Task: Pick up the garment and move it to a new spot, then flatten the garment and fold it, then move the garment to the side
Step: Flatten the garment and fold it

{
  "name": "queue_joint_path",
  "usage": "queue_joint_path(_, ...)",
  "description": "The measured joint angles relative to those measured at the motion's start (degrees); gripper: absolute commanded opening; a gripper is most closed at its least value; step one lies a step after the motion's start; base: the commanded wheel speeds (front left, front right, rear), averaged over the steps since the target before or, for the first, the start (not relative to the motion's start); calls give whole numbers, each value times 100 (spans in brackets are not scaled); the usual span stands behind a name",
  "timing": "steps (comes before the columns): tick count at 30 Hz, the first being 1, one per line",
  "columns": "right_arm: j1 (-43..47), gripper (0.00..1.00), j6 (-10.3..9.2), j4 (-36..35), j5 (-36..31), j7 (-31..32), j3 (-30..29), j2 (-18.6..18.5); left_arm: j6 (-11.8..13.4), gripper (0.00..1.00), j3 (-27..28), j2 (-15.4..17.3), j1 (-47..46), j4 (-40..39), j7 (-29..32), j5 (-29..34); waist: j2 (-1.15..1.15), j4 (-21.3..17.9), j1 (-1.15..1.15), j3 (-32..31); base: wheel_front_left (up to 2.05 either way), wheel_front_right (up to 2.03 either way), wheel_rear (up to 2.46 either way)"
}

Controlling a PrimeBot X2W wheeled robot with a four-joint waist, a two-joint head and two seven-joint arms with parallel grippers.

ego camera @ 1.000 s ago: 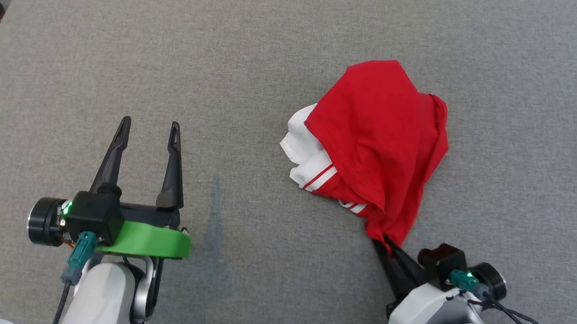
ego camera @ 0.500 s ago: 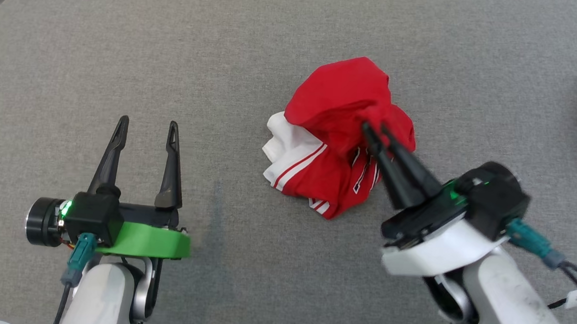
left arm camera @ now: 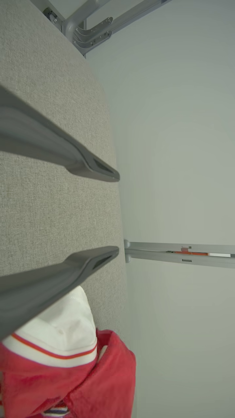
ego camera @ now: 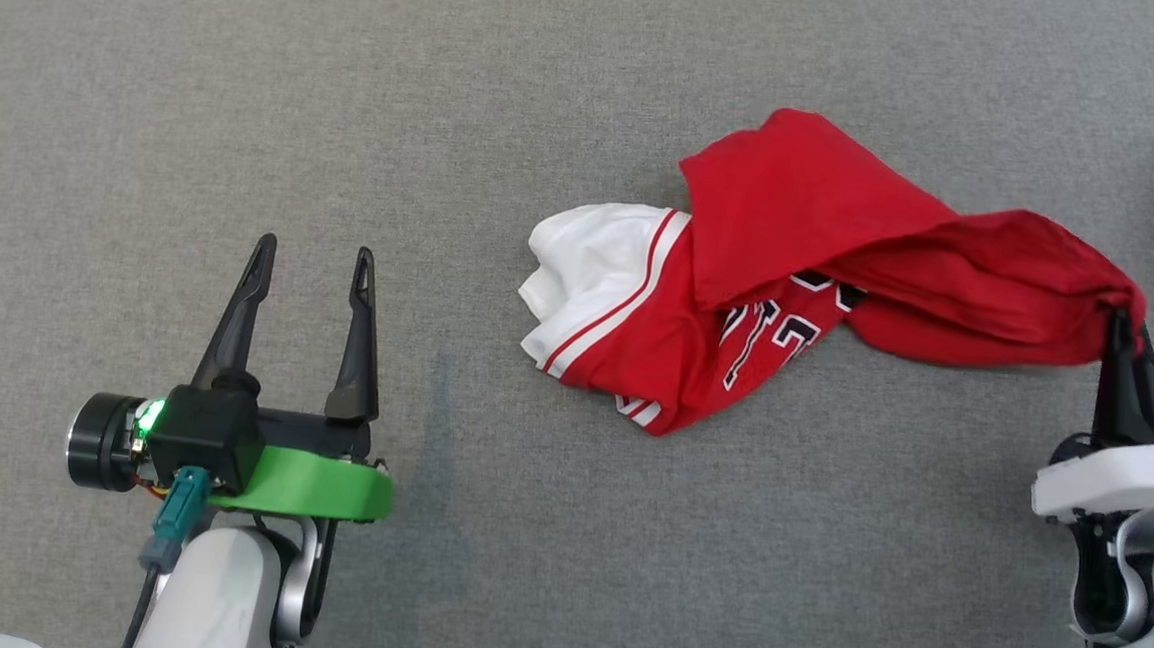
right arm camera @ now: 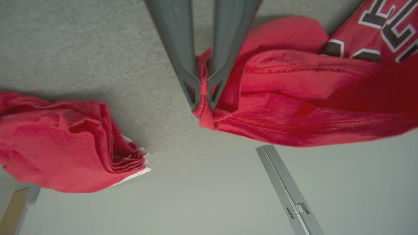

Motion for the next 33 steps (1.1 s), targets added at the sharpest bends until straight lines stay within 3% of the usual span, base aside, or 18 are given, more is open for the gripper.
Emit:
queue_joint_path(2,66,0,0,336,14,-15,-309,34,0,100,14,-3,-1,-4,0,3,0,-15,0,23,0,0,0)
queue_joint_path(3,88,17,-1,448,13,-35,-409,47,0,100,23,-1,-1,-3,0,4,0,-29,0,29,0,0,0)
queue_joint_path(4,99,82,-1,501,7,-68,-437,46,0,100,26,-1,0,-3,0,5,0,-44,0,30,0,0,0)
queue_joint_path(5,101,100,0,531,-42,-93,-433,40,1,100,42,0,3,-3,0,9,0,-64,0,26,0,0,0)
queue_joint_path(10,241,100,0,179,-438,-265,-112,-32,27,100,120,27,81,2,0,22,0,-154,0,-64,0,0,0)
queue_joint_path(15,550,100,0,-811,-791,-315,388,-16,54,100,205,76,287,74,0,0,0,-242,0,-262,0,0,0)
queue_joint_path(23,1293,100,1,-2148,-1076,271,972,138,77,100,229,149,604,177,0,-47,0,-339,0,-634,0,0,0)
queue_joint_path(33,1714,100,0,-2590,-1103,544,1068,256,102,100,232,232,842,211,32,-148,0,-399,0,-888,0,0,0)
